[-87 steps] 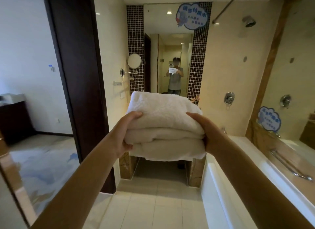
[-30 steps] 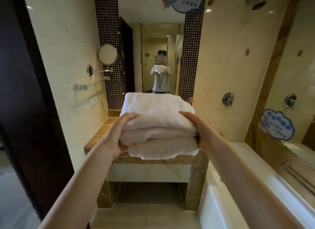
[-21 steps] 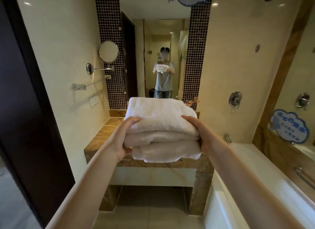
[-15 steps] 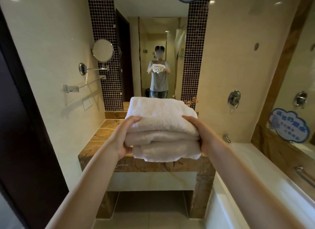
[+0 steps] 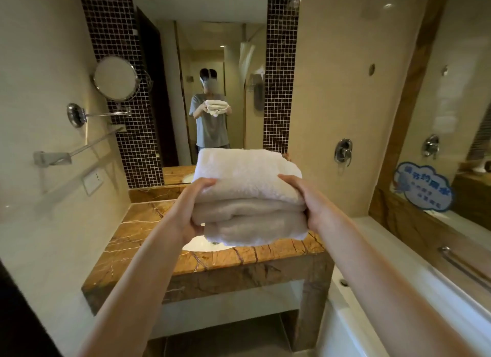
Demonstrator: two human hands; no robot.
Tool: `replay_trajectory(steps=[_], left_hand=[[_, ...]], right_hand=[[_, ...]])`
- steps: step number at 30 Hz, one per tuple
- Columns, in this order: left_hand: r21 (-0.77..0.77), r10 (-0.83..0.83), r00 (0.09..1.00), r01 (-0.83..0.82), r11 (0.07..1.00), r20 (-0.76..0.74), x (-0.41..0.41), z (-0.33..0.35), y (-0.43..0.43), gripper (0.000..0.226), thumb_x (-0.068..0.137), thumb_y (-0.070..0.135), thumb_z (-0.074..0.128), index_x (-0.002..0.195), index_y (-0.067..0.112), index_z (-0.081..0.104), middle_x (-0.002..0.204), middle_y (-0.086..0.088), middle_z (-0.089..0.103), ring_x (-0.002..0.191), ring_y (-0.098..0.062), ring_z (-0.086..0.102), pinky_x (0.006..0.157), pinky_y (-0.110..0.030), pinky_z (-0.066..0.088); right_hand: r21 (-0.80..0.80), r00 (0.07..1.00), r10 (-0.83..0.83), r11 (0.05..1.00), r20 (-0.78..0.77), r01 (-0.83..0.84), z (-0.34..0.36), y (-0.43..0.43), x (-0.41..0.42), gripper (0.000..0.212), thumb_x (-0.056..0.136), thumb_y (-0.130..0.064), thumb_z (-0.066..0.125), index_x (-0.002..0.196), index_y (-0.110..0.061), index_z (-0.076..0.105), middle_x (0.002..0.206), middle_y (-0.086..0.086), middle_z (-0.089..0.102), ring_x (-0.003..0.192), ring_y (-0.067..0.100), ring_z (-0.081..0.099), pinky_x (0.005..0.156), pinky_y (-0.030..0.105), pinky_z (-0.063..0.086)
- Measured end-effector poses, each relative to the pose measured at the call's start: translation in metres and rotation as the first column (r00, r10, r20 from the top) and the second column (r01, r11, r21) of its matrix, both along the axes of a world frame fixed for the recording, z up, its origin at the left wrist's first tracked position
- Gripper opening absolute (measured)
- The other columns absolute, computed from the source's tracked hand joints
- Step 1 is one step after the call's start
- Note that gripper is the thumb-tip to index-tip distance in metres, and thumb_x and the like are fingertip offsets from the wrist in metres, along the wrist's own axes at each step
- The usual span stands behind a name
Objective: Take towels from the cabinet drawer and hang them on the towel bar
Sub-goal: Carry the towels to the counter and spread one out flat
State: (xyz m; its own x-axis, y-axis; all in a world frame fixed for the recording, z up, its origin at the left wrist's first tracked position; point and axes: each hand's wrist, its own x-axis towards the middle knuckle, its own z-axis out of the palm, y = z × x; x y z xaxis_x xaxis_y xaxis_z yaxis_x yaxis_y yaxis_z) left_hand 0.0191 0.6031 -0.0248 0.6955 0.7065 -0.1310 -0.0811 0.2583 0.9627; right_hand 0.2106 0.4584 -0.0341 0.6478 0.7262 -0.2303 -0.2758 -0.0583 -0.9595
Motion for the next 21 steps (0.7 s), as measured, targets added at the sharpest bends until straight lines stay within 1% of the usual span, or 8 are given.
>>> replay_trajectory(steps=[2, 4, 6, 10, 12, 15, 19, 21], left_hand=[[-0.004, -0.005, 1.0, 0.005, 1.0, -0.003, 0.008, -0.003, 0.013, 0.044, 0.069, 0.044, 0.07, 0.106, 0.021, 0.063, 0.095, -0.008, 0.068, 0.083, -0.026, 0.068, 0.062, -0.04, 0.055], [-0.009, -0.01, 1.0, 0.01, 1.0, -0.01, 0.017, -0.004, 0.026, 0.043, 0.07, 0.043, 0.07, 0.107, 0.021, 0.062, 0.097, -0.009, 0.068, 0.085, -0.027, 0.068, 0.063, -0.04, 0.056], [-0.011, -0.008, 1.0, 0.008, 1.0, -0.012, 0.026, -0.006, 0.038, 0.039, 0.071, 0.043, 0.069, 0.103, 0.022, 0.063, 0.092, -0.008, 0.07, 0.082, -0.026, 0.069, 0.065, -0.042, 0.056], [-0.001, -0.005, 1.0, 0.004, 1.0, -0.01, 0.049, -0.01, 0.062, 0.035, 0.071, 0.043, 0.068, 0.1, 0.023, 0.063, 0.08, -0.006, 0.073, 0.072, -0.024, 0.072, 0.065, -0.043, 0.057], [0.0, -0.012, 1.0, 0.012, 1.0, -0.009, 0.061, -0.009, 0.074, 0.037, 0.072, 0.043, 0.068, 0.102, 0.022, 0.064, 0.081, -0.006, 0.074, 0.07, -0.023, 0.072, 0.064, -0.042, 0.057], [-0.008, -0.018, 1.0, 0.018, 1.0, 0.005, 0.083, -0.007, 0.091, 0.046, 0.072, 0.044, 0.067, 0.11, 0.02, 0.062, 0.09, -0.009, 0.072, 0.079, -0.026, 0.071, 0.066, -0.042, 0.056], [-0.023, -0.004, 1.0, 0.005, 1.0, 0.024, 0.115, -0.005, 0.114, 0.059, 0.067, 0.046, 0.069, 0.118, 0.018, 0.061, 0.099, -0.011, 0.07, 0.088, -0.028, 0.069, 0.07, -0.042, 0.055], [-0.031, 0.002, 0.999, -0.001, 1.0, 0.033, 0.133, -0.005, 0.123, 0.067, 0.062, 0.047, 0.071, 0.12, 0.016, 0.061, 0.105, -0.013, 0.069, 0.096, -0.03, 0.067, 0.077, -0.044, 0.054]], right_hand=[[-0.005, 1.0, -0.002, 1.0, -0.003, 0.002, -0.002, 0.013, 0.008, 0.049, 0.062, -0.053, 0.079, 0.099, -0.02, 0.074, 0.088, 0.009, 0.076, 0.086, 0.03, 0.071, 0.074, 0.037, 0.055], [-0.007, 1.0, 0.002, 1.0, -0.012, -0.002, -0.004, 0.025, 0.016, 0.047, 0.063, -0.052, 0.078, 0.098, -0.021, 0.075, 0.089, 0.009, 0.076, 0.08, 0.028, 0.072, 0.068, 0.034, 0.055], [-0.007, 1.0, 0.002, 1.0, -0.024, -0.002, -0.006, 0.036, 0.025, 0.047, 0.065, -0.051, 0.078, 0.1, -0.02, 0.075, 0.089, 0.009, 0.076, 0.078, 0.028, 0.072, 0.067, 0.033, 0.055], [-0.001, 1.0, 0.008, 1.0, -0.021, -0.008, -0.007, 0.061, 0.047, 0.052, 0.064, -0.051, 0.079, 0.103, -0.018, 0.074, 0.092, 0.01, 0.075, 0.085, 0.029, 0.071, 0.072, 0.035, 0.055], [0.0, 1.0, 0.014, 1.0, -0.019, -0.014, -0.006, 0.073, 0.061, 0.052, 0.063, -0.051, 0.079, 0.103, -0.019, 0.074, 0.093, 0.01, 0.075, 0.087, 0.029, 0.071, 0.074, 0.036, 0.055], [0.006, 1.0, 0.027, 1.0, -0.013, -0.027, -0.003, 0.092, 0.085, 0.056, 0.06, -0.052, 0.08, 0.105, -0.019, 0.073, 0.098, 0.01, 0.075, 0.093, 0.031, 0.07, 0.081, 0.04, 0.056], [0.017, 0.998, 0.059, 0.998, -0.004, -0.059, 0.001, 0.116, 0.12, 0.054, 0.059, -0.051, 0.082, 0.102, -0.021, 0.073, 0.095, 0.008, 0.076, 0.089, 0.027, 0.072, 0.073, 0.035, 0.056], [0.036, 0.998, 0.063, 0.997, -0.007, -0.063, 0.001, 0.128, 0.138, 0.048, 0.06, -0.05, 0.081, 0.099, -0.022, 0.075, 0.096, 0.008, 0.075, 0.09, 0.027, 0.071, 0.077, 0.036, 0.056]])
